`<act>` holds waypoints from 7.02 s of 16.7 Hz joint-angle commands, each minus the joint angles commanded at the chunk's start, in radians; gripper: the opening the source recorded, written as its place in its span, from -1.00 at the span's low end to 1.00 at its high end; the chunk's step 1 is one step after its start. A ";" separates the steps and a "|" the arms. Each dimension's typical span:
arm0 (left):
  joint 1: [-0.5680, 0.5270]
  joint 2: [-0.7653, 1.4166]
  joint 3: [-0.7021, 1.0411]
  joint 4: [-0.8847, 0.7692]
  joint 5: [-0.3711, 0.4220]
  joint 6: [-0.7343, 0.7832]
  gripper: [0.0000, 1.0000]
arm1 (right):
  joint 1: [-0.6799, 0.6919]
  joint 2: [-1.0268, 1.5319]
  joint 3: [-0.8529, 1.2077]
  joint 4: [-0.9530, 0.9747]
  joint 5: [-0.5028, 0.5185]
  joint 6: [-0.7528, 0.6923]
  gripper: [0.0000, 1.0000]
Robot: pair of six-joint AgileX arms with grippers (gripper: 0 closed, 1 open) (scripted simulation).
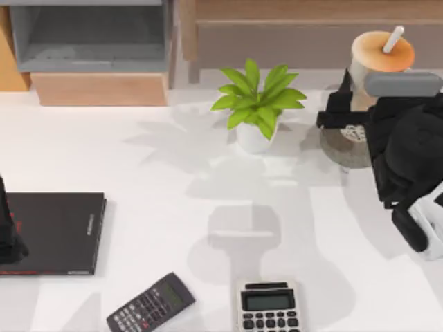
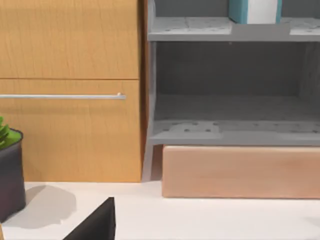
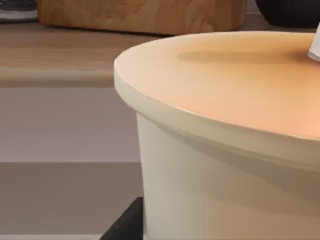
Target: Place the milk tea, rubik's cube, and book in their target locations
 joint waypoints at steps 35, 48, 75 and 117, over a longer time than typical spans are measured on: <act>0.000 0.000 0.000 0.000 0.000 0.000 1.00 | 0.039 -0.083 -0.121 0.031 0.042 0.001 1.00; 0.000 0.000 0.000 0.000 0.000 0.000 1.00 | 0.059 -0.327 -0.160 -0.164 0.061 -0.003 1.00; 0.000 0.000 0.000 0.000 0.000 0.000 1.00 | -0.749 -1.003 0.059 -2.526 -0.417 -0.442 1.00; 0.000 0.000 0.000 0.000 0.000 0.000 1.00 | -0.815 -0.956 -0.180 -2.352 -0.426 -0.428 -1.00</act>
